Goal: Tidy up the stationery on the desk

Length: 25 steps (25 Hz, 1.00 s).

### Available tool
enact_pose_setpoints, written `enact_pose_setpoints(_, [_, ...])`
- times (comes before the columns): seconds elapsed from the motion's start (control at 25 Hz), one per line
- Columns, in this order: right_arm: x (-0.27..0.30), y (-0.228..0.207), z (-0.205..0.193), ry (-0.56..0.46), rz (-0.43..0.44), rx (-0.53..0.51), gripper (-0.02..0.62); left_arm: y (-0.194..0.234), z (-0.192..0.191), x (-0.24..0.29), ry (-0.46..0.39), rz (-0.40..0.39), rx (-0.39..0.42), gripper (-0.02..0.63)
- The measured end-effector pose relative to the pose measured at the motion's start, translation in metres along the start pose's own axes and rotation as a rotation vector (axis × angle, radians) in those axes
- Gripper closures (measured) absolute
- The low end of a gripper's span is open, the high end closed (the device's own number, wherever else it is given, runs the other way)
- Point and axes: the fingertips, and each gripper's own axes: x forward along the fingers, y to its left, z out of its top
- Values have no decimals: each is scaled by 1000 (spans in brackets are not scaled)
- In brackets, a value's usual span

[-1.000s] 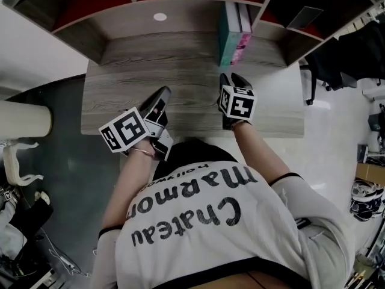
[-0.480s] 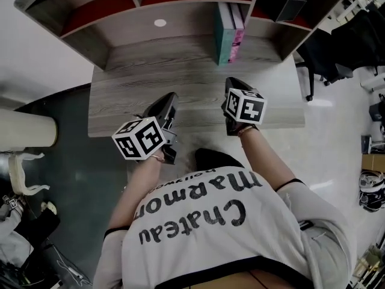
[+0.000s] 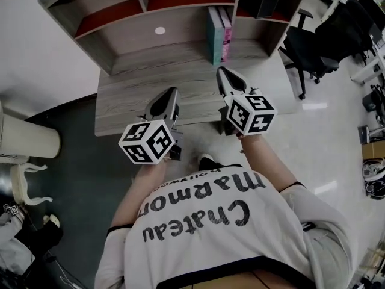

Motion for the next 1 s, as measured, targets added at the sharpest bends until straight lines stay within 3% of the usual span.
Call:
enact_pose_setpoints(0.32, [-58, 37, 29, -79, -85, -102, 583, -36, 16, -48, -79, -28, 109, 586])
enact_pose_setpoints(1.0, [-146, 59, -11, -14, -156, -145, 583, -81, -21, -104, -80, -71, 63, 586])
